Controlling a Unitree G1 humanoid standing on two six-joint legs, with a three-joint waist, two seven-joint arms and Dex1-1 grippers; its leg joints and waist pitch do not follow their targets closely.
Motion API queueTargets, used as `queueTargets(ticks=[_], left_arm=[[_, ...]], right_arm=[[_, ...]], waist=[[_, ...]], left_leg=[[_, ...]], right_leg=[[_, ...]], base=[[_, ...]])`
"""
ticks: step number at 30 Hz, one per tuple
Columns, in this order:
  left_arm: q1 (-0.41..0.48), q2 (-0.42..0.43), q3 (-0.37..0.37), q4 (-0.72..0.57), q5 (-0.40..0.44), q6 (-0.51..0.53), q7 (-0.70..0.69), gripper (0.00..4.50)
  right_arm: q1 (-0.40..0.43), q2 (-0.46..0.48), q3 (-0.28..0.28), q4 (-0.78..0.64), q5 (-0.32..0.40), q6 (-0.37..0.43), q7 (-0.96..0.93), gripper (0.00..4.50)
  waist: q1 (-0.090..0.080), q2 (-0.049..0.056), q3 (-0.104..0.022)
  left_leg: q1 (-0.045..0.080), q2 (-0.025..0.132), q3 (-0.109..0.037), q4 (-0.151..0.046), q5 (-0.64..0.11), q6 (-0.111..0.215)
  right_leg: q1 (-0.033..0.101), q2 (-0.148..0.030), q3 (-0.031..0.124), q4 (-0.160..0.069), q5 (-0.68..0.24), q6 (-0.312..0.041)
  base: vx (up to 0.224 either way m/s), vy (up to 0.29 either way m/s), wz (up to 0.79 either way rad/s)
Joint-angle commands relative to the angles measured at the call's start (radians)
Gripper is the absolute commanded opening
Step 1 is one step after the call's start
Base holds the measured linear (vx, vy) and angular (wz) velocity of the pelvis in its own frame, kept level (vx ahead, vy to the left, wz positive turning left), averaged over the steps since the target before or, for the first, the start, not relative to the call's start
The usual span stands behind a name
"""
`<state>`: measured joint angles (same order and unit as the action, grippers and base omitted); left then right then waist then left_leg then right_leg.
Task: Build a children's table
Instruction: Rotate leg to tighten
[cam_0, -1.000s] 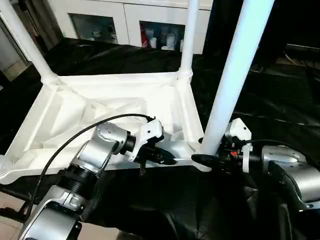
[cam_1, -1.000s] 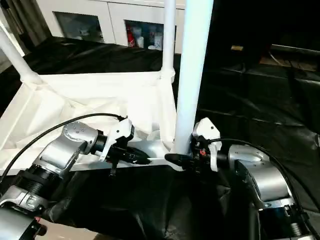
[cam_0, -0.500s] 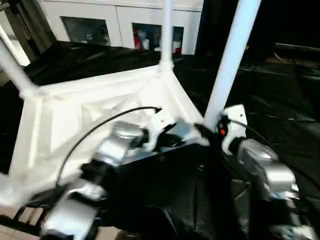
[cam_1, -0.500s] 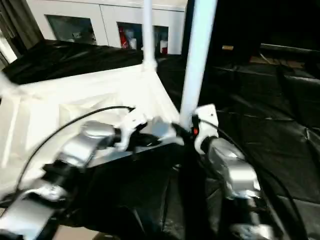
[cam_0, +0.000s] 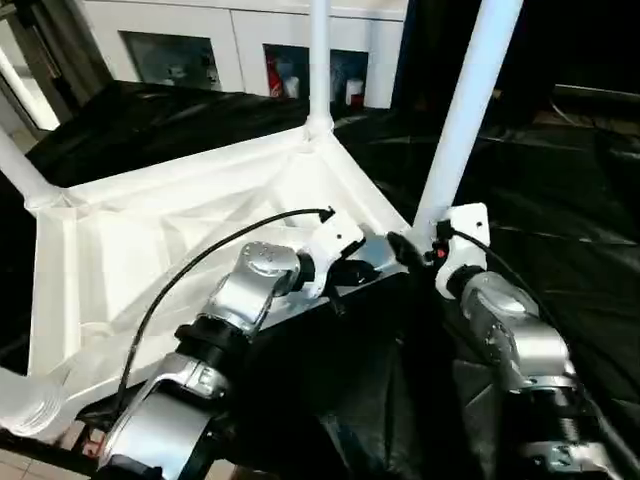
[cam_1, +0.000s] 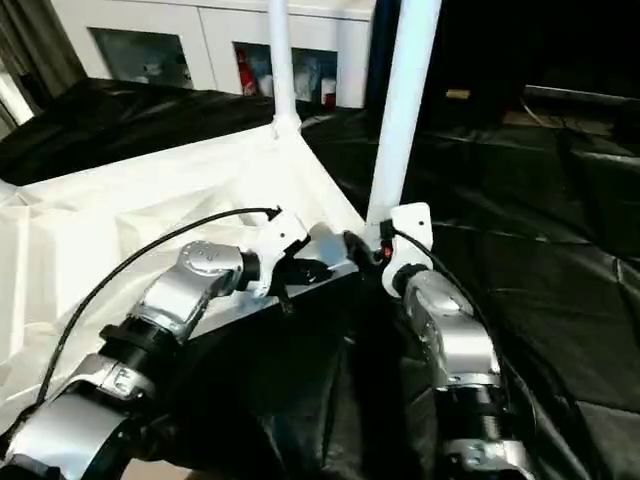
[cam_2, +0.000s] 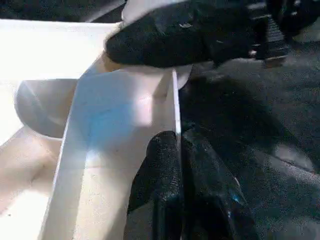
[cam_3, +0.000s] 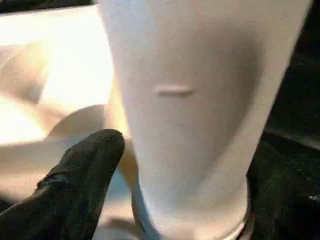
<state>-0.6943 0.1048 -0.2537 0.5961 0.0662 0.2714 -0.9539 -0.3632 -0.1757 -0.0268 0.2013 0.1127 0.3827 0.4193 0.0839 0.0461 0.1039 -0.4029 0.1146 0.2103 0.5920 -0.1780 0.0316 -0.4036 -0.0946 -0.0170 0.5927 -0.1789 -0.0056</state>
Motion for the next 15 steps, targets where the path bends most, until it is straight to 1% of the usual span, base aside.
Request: queueTargets(ticks=[1, 2, 3, 4, 5, 6, 7, 8, 9, 11, 12, 13, 14, 15], left_arm=[[-0.002, -0.030, -0.064, -0.071, -0.047, -0.055, -0.100, 0.00], [0.008, -0.014, -0.071, -0.085, -0.052, -0.064, -0.133, 0.00], [0.010, -0.009, -0.073, -0.090, -0.054, -0.063, -0.142, 0.00], [0.026, 0.020, -0.085, -0.117, -0.066, -0.064, -0.200, 0.00], [0.032, 0.032, -0.089, -0.126, -0.069, -0.072, -0.223, 0.00], [0.032, 0.032, -0.089, -0.126, -0.069, -0.072, -0.223, 0.00], [0.041, 0.045, -0.094, -0.140, -0.078, -0.081, -0.254, 0.00], [0.047, 0.056, -0.098, -0.150, -0.082, -0.087, -0.276, 0.00], [0.056, 0.073, -0.105, -0.165, -0.089, -0.088, -0.310, 0.00], [0.069, 0.098, -0.112, -0.191, -0.100, -0.081, -0.361, 0.00], [0.069, 0.098, -0.112, -0.191, -0.100, -0.081, -0.361, 0.00], [0.077, 0.119, -0.117, -0.217, -0.115, -0.066, -0.407, 0.00], [0.080, 0.125, -0.120, -0.225, -0.118, -0.062, -0.419, 0.00], [0.082, 0.132, -0.121, -0.234, -0.126, -0.055, -0.435, 0.00]], right_arm=[[0.013, 0.015, 0.140, -0.036, 0.037, 0.019, 0.145, 3.80], [0.024, -0.022, 0.157, -0.062, 0.045, 0.021, 0.201, 3.80], [0.027, -0.031, 0.161, -0.069, 0.047, 0.021, 0.217, 3.80], [0.050, -0.096, 0.186, -0.115, 0.059, 0.017, 0.319, 3.80], [0.059, -0.125, 0.198, -0.136, 0.065, 0.018, 0.364, 3.80], [0.059, -0.125, 0.198, -0.136, 0.065, 0.018, 0.364, 3.80], [0.074, -0.167, 0.216, -0.166, 0.073, 0.015, 0.423, 3.80], [0.086, -0.202, 0.228, -0.191, 0.081, 0.018, 0.469, 3.80], [0.099, -0.241, 0.235, -0.217, 0.097, 0.026, 0.523, 3.80], [0.110, -0.289, 0.235, -0.243, 0.119, 0.038, 0.590, 3.80], [0.110, -0.289, 0.235, -0.243, 0.119, 0.038, 0.590, 3.80], [0.113, -0.319, 0.234, -0.252, 0.134, 0.049, 0.638, 3.80], [0.114, -0.326, 0.234, -0.254, 0.139, 0.052, 0.652, 3.80], [0.113, -0.329, 0.233, -0.255, 0.141, 0.051, 0.657, 3.80]], waist=[[-0.001, -0.019, -0.079], [-0.001, -0.018, -0.079], [0.000, -0.018, -0.079], [0.000, -0.018, -0.078], [0.005, -0.018, -0.076], [0.007, -0.017, -0.076], [0.008, -0.016, -0.075], [0.009, -0.016, -0.075], [0.009, -0.017, -0.074], [0.012, -0.017, -0.072], [0.014, -0.017, -0.073], [0.013, -0.018, -0.070], [0.013, -0.018, -0.070], [0.014, -0.019, -0.069]], left_leg=[[0.030, 0.112, -0.056, -0.081, -0.192, 0.079], [0.030, 0.112, -0.057, -0.081, -0.192, 0.080], [0.033, 0.113, -0.055, -0.080, -0.192, 0.082], [0.033, 0.114, -0.055, -0.081, -0.197, 0.082], [0.035, 0.116, -0.055, -0.082, -0.208, 0.081], [0.037, 0.118, -0.055, -0.082, -0.211, 0.081], [0.035, 0.119, -0.056, -0.083, -0.218, 0.078], [0.038, 0.119, -0.055, -0.083, -0.220, 0.076], [0.037, 0.120, -0.055, -0.084, -0.223, 0.076], [0.034, 0.121, -0.056, -0.084, -0.234, 0.077], [0.036, 0.123, -0.056, -0.084, -0.239, 0.075], [0.034, 0.122, -0.056, -0.085, -0.248, 0.072], [0.033, 0.122, -0.056, -0.085, -0.253, 0.071], [0.034, 0.122, -0.056, -0.085, -0.255, 0.068]], right_leg=[[0.039, -0.080, 0.034, -0.061, -0.124, -0.246], [0.039, -0.080, 0.034, -0.061, -0.127, -0.247], [0.036, -0.078, 0.034, -0.061, -0.131, -0.250], [0.035, -0.079, 0.034, -0.062, -0.139, -0.252], [0.037, -0.079, 0.034, -0.064, -0.155, -0.248], [0.035, -0.079, 0.035, -0.064, -0.156, -0.248], [0.035, -0.076, 0.033, -0.062, -0.156, -0.253], [0.032, -0.076, 0.034, -0.062, -0.157, -0.255], [0.034, -0.077, 0.034, -0.061, -0.155, -0.258], [0.036, -0.080, 0.034, -0.061, -0.170, -0.263], [0.035, -0.081, 0.034, -0.062, -0.177, -0.264], [0.034, -0.083, 0.035, -0.063, -0.194, -0.265], [0.035, -0.084, 0.036, -0.064, -0.203, -0.264], [0.032, -0.083, 0.036, -0.065, -0.219, -0.264]], base=[[0.000, 0.000, 0.00], [0.000, 0.000, 0.00], [0.000, 0.000, 0.00], [0.000, 0.000, 0.00], [0.000, 0.000, 0.00], [0.000, 0.000, 0.00], [0.000, 0.000, 0.00], [0.000, 0.000, 0.00], [0.000, 0.000, 0.00], [0.000, 0.000, 0.00], [0.000, 0.000, 0.00], [0.000, 0.000, 0.00], [0.000, 0.000, 0.00], [0.000, 0.000, 0.00]])
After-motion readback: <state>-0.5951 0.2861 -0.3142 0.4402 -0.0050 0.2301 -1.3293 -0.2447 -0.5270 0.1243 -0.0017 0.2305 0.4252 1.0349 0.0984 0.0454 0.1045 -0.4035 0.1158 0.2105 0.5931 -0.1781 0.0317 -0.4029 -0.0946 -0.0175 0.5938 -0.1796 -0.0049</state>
